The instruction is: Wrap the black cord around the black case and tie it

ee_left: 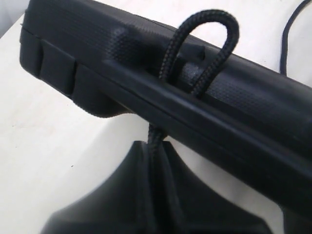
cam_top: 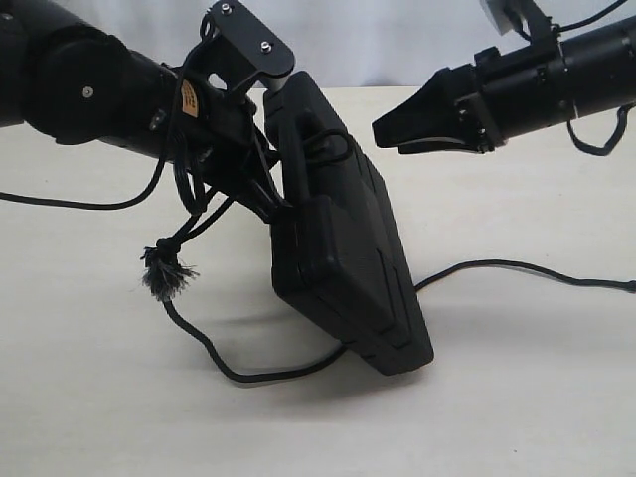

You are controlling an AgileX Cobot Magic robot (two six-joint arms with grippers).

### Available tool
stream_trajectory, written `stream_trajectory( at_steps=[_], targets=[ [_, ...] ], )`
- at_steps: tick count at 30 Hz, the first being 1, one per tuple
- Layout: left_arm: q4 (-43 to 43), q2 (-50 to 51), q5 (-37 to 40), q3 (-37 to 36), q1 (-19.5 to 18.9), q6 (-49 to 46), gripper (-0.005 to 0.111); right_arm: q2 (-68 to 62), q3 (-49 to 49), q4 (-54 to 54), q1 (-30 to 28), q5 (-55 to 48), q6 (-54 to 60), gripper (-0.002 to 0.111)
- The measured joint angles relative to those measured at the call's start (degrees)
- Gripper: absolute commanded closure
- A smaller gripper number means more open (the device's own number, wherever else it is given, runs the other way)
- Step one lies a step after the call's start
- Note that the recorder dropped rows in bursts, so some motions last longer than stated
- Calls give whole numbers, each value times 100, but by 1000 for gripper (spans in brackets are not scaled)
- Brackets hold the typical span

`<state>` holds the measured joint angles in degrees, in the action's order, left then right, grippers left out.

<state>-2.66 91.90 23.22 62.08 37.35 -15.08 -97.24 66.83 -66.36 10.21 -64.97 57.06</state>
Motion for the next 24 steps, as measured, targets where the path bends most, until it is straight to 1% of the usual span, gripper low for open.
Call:
stream_trajectory(
  at_steps=[8, 14, 17, 19, 24],
  targets=[
    [0, 0, 8, 0, 0, 0, 107, -474, 0, -673, 24, -61, 903, 53],
    [0, 0, -2, 0, 0, 0, 107, -795, 0, -864, 346, 338, 1325, 53],
    [0, 0, -2, 0, 0, 0, 107, -905, 0, -1057, 394, 394, 1538, 53],
    [0, 0, -2, 0, 0, 0, 107, -939, 0, -1207, 394, 421, 1652, 57],
    [13, 0, -16, 0, 0, 0, 107, -967, 0, -1384, 394, 421, 1855, 79]
  ],
)
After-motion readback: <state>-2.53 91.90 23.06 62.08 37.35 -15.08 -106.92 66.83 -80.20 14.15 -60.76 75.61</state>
